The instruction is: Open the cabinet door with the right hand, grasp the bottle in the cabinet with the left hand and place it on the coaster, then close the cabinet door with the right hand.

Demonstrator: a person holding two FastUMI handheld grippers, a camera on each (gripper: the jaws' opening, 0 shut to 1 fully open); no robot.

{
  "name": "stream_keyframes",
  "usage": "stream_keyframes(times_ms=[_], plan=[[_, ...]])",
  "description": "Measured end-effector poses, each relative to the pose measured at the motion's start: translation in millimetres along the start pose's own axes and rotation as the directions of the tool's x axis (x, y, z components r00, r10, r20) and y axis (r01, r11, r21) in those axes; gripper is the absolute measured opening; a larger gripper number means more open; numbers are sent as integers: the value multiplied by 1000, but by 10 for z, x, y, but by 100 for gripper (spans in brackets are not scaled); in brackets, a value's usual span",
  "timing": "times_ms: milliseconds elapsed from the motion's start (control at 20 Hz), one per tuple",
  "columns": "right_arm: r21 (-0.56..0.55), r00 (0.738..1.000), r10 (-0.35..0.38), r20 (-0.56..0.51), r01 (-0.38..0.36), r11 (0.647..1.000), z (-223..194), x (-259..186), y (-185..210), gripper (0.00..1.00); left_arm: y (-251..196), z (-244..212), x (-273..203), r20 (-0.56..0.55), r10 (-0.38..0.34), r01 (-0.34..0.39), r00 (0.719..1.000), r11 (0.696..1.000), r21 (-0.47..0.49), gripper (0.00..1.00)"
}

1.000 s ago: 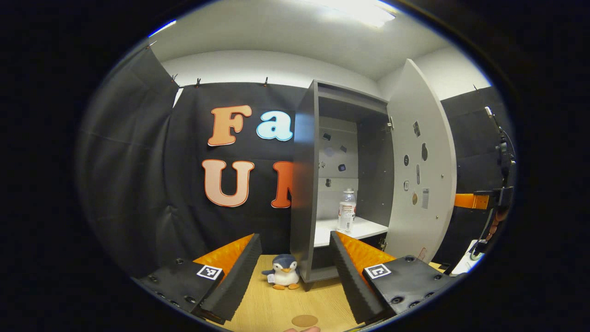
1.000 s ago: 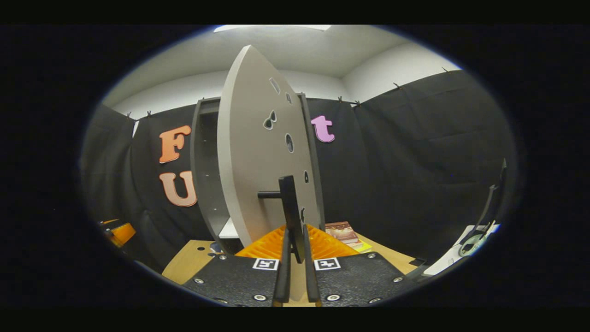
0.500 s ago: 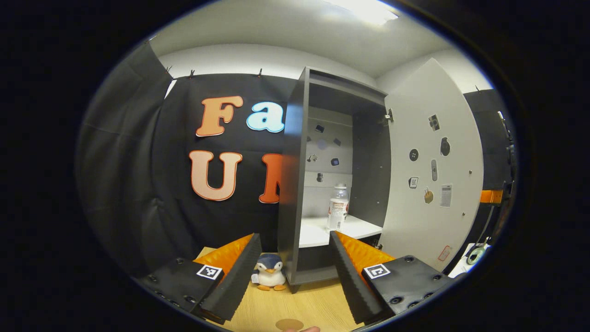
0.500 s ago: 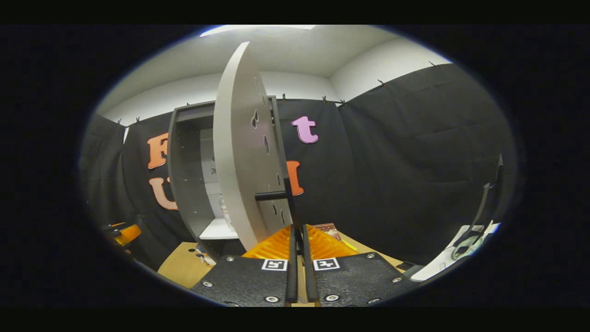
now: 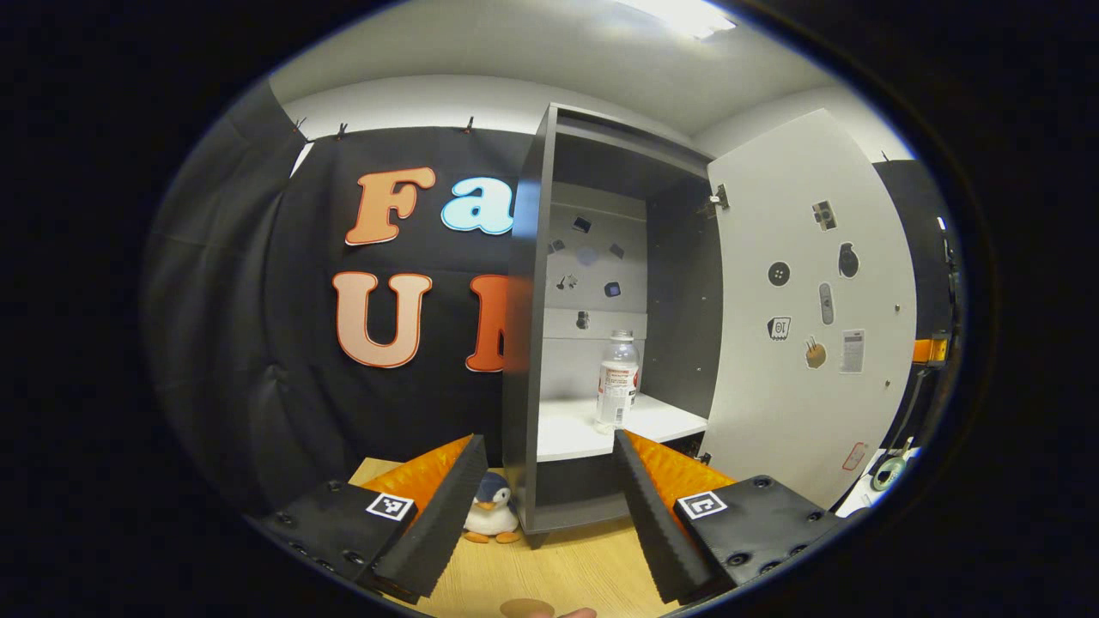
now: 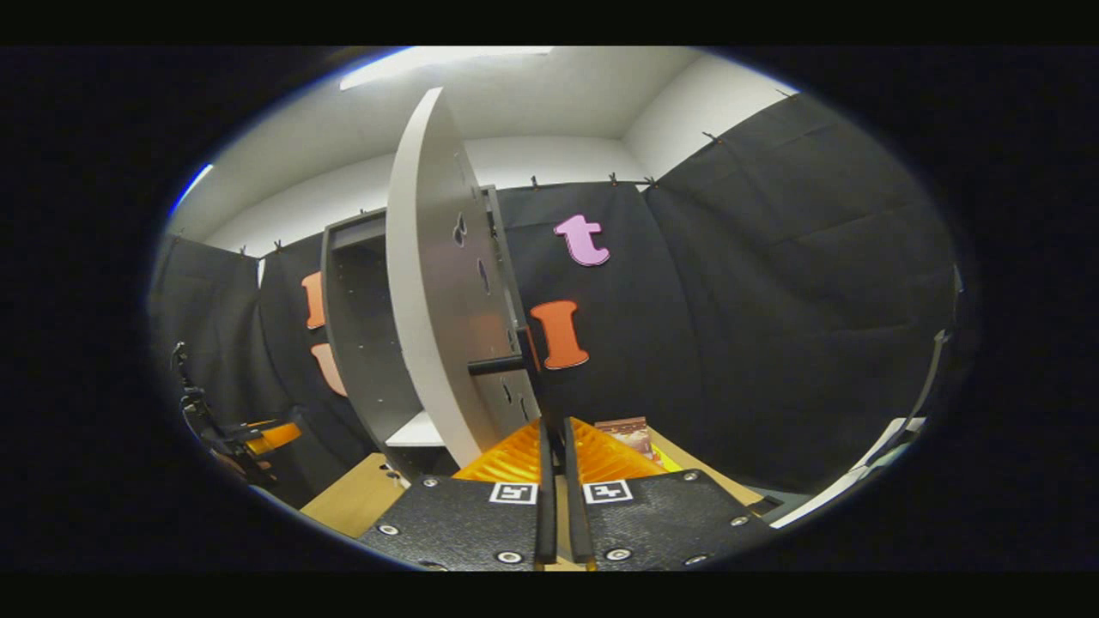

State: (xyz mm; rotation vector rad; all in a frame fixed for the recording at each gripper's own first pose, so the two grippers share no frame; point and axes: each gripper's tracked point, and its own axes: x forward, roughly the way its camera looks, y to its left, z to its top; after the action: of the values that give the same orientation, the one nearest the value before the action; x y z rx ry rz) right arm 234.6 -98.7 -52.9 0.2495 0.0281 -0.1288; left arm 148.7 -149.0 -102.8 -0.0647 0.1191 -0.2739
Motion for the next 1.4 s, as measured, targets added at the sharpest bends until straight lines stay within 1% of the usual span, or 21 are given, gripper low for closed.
stream_keyframes(times_ms=[50, 100, 150, 200, 250, 450, 500, 550, 600, 700, 750, 800, 850, 1050, 1100, 1150, 1200, 1250, 1300, 1350, 1400], plan=[[0, 1000, 6, 2, -6, 1000, 2, 1, -4, 0, 10, 19, 6, 5, 4, -4, 1000, 1000, 2, 96], [3, 1000, 11, 1, -11, 1000, 4, 12, -5, 5, 21, 33, 7, 10, 8, -8, 1000, 1000, 2, 96], [4, 1000, 15, 2, -15, 1000, 2, 6, -3, 5, 29, 24, 20, 9, 10, -10, 1000, 1000, 4, 96], [8, 1000, 15, 1, -15, 1000, 3, 9, 1, 0, 40, 25, 19, 9, 14, -14, 1000, 1000, 5, 95], [3, 1000, 11, -1, -11, 1000, 2, 9, 12, 0, 40, 28, 28, 7, 13, -13, 1000, 1000, 5, 95], [-36, 1000, -30, -9, 30, 999, -10, -5, -48, 0, 61, 66, 4, 15, 12, -12, 1000, 1000, 11, 96], [-57, 999, -40, -13, 39, 998, -16, -5, -72, 4, 72, 92, -8, 20, 10, -11, 1000, 1000, 12, 96], [-77, 998, -52, -17, 51, 996, -13, -24, -106, 4, 87, 103, -18, 24, 11, -11, 1000, 1000, 11, 96], [-95, 998, -65, -21, 63, 993, -22, -48, -150, 10, 100, 104, -16, 25, 9, -9, 1000, 1000, 7, 95], [-98, 995, -101, -18, 99, 990, -6, -104, -228, 0, 122, 95, -33, 20, 8, -8, 1000, 1000, -3, 95], [-88, 993, -117, -6, 116, 989, 12, -154, -247, 5, 122, 74, -24, 13, 6, -6, 1000, 1000, -5, 96], [-67, 994, -105, 11, 105, 992, 51, -161, -181, 6, 124, 64, -19, 9, 4, -4, 1000, 1000, -6, 99], [-47, 993, -113, 25, 115, 992, 53, -120, -176, 5, 117, 56, -14, 9, 0, 1, 1000, 1000, -9, 95], [8, 994, -111, 22, 111, 994, 21, -201, -94, 4, 20, 36, 74, 9, -29, 29, 1000, 1000, -11, 95], [25, 994, -104, 36, 104, 994, 43, -219, -42, 4, -21, 49, 103, 11, -37, 38, 999, 999, -12, 99], [37, 994, -97, 50, 95, 995, 63, -225, 18, 4, -51, 58, 150, 16, -47, 47, 999, 999, -10, 99], [43, 995, -86, 59, 84, 996, 59, -205, 66, 4, -79, 59, 210, 18, -54, 54, 998, 999, -8, 96], [41, 996, -72, 57, 70, 997, 43, -199, 128, 4, -117, 55, 283, 19, -61, 61, 998, 998, -12, 99], [29, 996, -59, 62, 57, 998, 19, -216, 170, 4, -166, 50, 350, 18, -72, 73, 997, 997, -21, 92], [14, 997, -48, 61, 47, 999, 8, -228, 202, 14, -221, 43, 420, 16, -83, 83, 996, 996, -30, 95], [-1, 997, -39, 64, 39, 999, 8, -250, 234, 0, -260, 43, 492, 16, -89, 89, 996, 995, -35, 96]])
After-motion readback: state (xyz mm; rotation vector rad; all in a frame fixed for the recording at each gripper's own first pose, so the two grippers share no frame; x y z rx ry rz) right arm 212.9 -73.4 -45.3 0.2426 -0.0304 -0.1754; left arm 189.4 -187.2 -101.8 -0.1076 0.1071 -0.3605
